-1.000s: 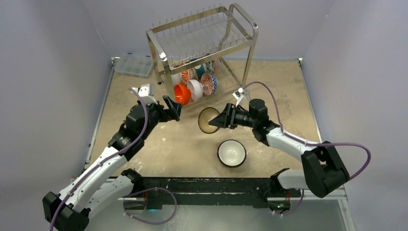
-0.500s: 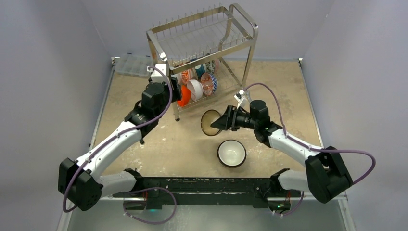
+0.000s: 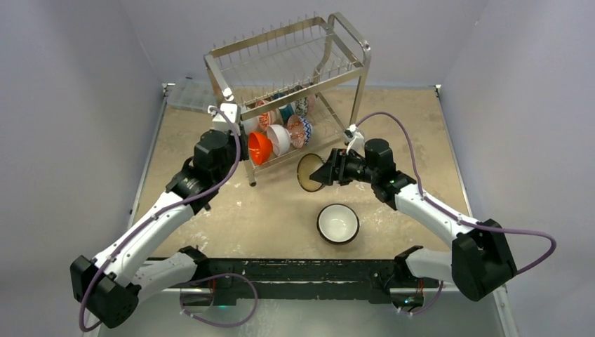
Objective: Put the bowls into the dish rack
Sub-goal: Move the dish rack to the center of the board, then place the bowl in the dish rack, then move the dish rack to the center of the board.
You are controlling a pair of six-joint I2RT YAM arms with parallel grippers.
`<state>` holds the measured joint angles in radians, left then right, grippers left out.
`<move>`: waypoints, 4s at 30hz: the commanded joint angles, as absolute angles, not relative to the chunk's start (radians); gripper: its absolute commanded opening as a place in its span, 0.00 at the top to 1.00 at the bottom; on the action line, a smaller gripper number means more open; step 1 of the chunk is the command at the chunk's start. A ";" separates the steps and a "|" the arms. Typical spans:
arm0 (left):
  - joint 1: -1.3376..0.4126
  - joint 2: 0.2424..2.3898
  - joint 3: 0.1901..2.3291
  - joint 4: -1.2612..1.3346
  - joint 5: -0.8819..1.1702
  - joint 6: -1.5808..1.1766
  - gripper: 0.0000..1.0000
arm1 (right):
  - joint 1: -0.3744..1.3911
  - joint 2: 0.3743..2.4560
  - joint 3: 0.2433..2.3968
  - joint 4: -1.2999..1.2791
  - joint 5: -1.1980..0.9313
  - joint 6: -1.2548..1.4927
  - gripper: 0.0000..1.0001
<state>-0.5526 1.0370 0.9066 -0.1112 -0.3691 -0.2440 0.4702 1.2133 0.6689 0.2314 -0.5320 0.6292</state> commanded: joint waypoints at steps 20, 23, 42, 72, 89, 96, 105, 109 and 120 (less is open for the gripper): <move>-0.554 0.599 0.850 -0.488 -0.364 -0.378 0.53 | 0.467 1.292 0.913 0.214 -0.343 0.299 1.00; -0.554 0.576 0.833 -0.498 -0.354 -0.377 0.23 | 0.468 1.319 0.932 0.242 -0.316 0.273 1.00; -0.554 0.306 0.697 -0.474 -0.375 -0.364 0.01 | 0.668 1.471 1.003 0.325 0.197 0.097 1.00; -0.554 0.344 0.705 -0.496 -0.390 -0.374 0.02 | 0.686 1.727 1.136 0.278 0.279 0.033 0.99; -0.553 0.363 0.704 -0.494 -0.385 -0.374 0.02 | 0.686 1.624 1.106 0.207 0.320 0.100 0.01; -0.554 0.375 0.703 -0.493 -0.379 -0.373 0.02 | 0.686 1.534 1.064 0.153 0.294 0.169 0.01; -0.554 0.409 0.697 -0.445 -0.244 -0.348 0.17 | 0.648 1.422 0.934 0.137 0.168 0.229 0.02; -0.554 0.467 0.713 -0.434 -0.213 -0.355 0.25 | 0.561 1.351 0.864 0.160 0.041 0.262 0.05; -0.553 0.703 0.744 -0.307 -0.322 -0.385 0.77 | 0.467 1.258 0.786 0.129 -0.051 0.276 0.13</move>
<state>-0.5495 0.6083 0.7055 -0.3733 -0.2687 -0.3656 0.5343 1.3273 0.7963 0.0570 -0.0441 0.1593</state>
